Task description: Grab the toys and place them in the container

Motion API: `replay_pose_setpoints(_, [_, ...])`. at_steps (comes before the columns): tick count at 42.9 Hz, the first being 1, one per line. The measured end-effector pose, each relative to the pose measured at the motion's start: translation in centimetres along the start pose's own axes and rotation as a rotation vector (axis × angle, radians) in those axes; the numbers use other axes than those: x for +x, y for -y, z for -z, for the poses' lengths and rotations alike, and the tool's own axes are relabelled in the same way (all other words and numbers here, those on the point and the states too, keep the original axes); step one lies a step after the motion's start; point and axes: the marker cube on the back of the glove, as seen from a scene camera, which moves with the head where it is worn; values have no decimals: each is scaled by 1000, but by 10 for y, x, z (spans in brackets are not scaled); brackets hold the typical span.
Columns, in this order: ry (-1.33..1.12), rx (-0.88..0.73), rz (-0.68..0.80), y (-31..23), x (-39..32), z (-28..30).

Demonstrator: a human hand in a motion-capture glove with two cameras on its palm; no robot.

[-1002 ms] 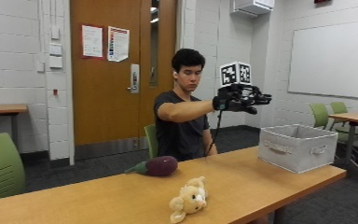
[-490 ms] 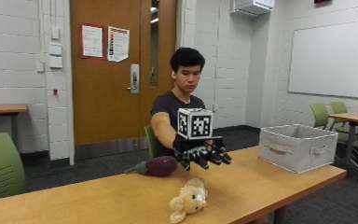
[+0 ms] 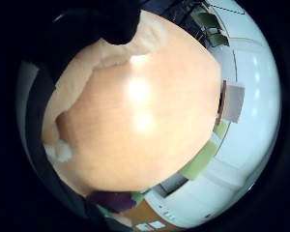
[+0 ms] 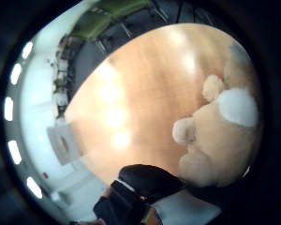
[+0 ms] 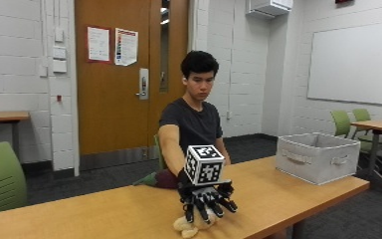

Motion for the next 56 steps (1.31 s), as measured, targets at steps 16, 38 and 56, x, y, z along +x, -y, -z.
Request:
replay_pose_setpoints(16, [-35,9,-34,-17,16,-6])
replay_pose_setpoints(38, [56,144,-4,-31,-19,37])
replay_pose_setpoints(56, [98,486,246,-92,-179,246])
